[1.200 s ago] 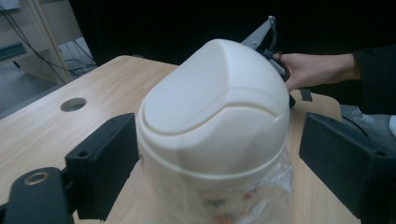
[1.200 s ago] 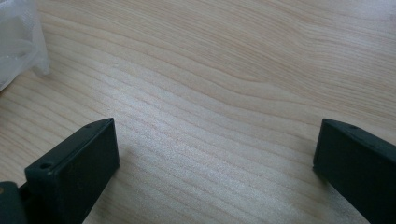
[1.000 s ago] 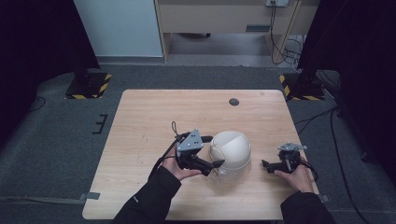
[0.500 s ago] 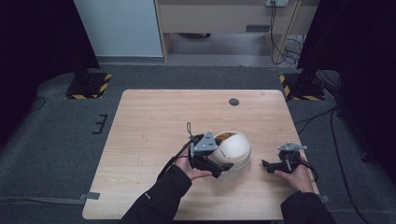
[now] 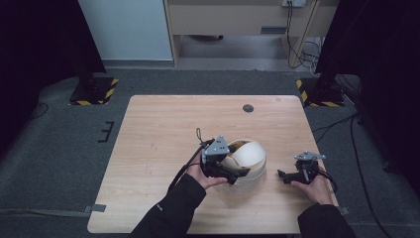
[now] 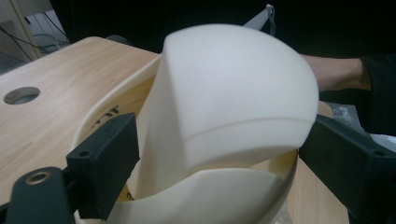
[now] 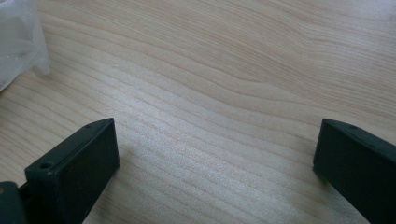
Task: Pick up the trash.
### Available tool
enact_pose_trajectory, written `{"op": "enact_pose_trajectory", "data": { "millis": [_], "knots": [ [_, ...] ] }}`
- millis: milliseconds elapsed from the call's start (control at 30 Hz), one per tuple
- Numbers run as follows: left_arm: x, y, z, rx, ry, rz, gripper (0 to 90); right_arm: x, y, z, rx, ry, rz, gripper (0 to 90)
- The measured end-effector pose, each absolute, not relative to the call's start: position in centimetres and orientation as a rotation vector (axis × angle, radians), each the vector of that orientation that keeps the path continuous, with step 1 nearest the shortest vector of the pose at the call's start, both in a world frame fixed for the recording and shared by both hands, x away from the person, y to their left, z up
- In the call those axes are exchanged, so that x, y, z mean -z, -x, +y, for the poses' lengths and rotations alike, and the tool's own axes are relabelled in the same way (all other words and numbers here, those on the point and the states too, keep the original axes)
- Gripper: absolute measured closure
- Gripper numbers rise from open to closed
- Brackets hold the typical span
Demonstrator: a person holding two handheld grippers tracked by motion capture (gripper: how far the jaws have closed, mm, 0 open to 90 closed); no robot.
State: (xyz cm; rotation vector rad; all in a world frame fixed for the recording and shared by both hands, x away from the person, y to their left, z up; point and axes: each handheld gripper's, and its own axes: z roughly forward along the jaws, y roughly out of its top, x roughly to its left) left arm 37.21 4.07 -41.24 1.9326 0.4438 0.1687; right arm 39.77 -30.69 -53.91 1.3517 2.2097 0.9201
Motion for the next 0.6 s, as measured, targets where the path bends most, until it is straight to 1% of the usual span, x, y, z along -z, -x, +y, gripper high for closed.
{"op": "enact_pose_trajectory", "data": {
  "millis": [67,267,500,600],
  "knots": [
    [40.9,-37.2,4.3,-0.2,-1.924,0.45,13.2,53.9,-39.8,-30.7,-0.919,-1.35,2.211,0.6],
    [40.2,-37.5,5.2,-0.231,-1.867,0.484,12.9,53.9,-39.8,-30.7,-0.919,-1.35,2.211,0.6],
    [39.9,-37.4,6.0,-0.258,-1.875,0.472,12.6,53.9,-39.8,-30.7,-0.919,-1.35,2.212,0.6],
    [39.4,-36.8,7.1,-0.28,-1.868,0.464,12.5,53.9,-39.8,-30.7,-0.92,-1.35,2.215,0.8]
  ]
}}
